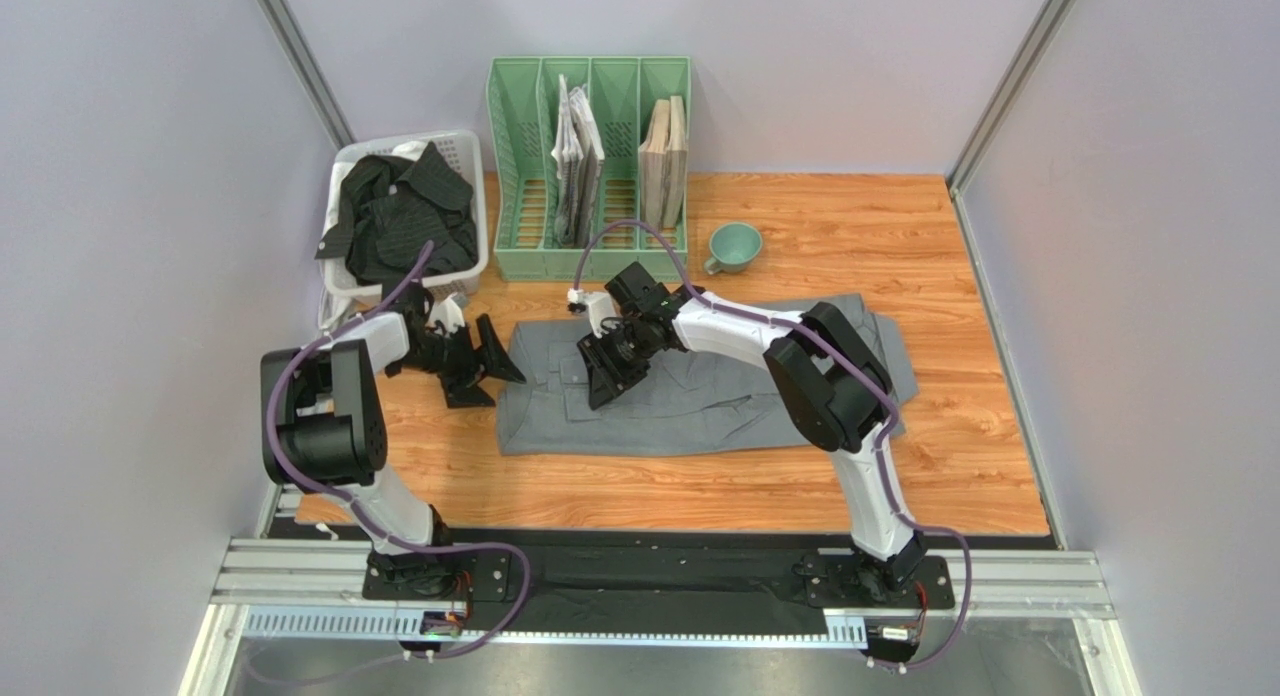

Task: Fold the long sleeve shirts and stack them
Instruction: Fold the shirt

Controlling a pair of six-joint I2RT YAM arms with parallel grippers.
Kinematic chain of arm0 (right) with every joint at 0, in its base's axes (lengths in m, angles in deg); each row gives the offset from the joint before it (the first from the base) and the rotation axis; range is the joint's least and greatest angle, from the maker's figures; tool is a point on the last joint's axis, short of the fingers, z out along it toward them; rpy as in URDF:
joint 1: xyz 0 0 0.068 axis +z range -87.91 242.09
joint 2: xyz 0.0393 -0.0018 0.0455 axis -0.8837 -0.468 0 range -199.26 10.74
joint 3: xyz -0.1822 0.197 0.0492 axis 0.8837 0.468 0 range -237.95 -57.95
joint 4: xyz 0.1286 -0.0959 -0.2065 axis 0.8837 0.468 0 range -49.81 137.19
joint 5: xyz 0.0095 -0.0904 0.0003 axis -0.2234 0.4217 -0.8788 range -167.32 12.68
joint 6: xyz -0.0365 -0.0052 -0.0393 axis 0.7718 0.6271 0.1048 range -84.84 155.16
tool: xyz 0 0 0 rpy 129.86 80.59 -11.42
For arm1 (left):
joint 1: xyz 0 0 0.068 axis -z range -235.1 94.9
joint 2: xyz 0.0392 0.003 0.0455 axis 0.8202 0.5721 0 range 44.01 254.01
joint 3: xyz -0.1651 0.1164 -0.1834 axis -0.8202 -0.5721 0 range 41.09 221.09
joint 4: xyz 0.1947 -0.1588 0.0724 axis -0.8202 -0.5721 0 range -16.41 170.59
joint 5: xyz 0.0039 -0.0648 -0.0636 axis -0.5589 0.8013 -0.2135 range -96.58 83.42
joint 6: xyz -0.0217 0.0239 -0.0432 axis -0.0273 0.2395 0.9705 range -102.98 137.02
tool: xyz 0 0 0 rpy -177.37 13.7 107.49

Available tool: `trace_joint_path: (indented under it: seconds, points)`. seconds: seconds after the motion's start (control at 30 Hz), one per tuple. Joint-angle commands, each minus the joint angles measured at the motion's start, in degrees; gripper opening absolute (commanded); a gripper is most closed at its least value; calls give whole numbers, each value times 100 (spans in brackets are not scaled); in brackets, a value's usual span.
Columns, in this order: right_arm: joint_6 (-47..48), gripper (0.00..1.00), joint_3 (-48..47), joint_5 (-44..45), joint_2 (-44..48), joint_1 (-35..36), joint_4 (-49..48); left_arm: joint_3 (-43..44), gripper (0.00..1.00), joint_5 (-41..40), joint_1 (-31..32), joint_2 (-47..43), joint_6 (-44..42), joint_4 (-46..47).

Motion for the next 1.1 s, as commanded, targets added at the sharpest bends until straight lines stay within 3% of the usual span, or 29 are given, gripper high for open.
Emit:
trace_joint_path:
  seconds: [0.0, 0.7, 0.87, 1.07]
  points:
    - [-69, 38, -201, 160, -253, 5, -103, 183, 80, -296, 16, 369, -171, 307]
    - [-271, 36, -201, -34, -350, 5, -155, 1044, 77, -603, 526, 809, -118, -396]
    - [-280, 36, -166, -25, -323, 13, -155, 1133, 69, -288, 535, 731, -171, -546]
    - [-306, 35, -131, -95, -323, -4, -199, 764, 73, 99, 543, 493, 102, -63]
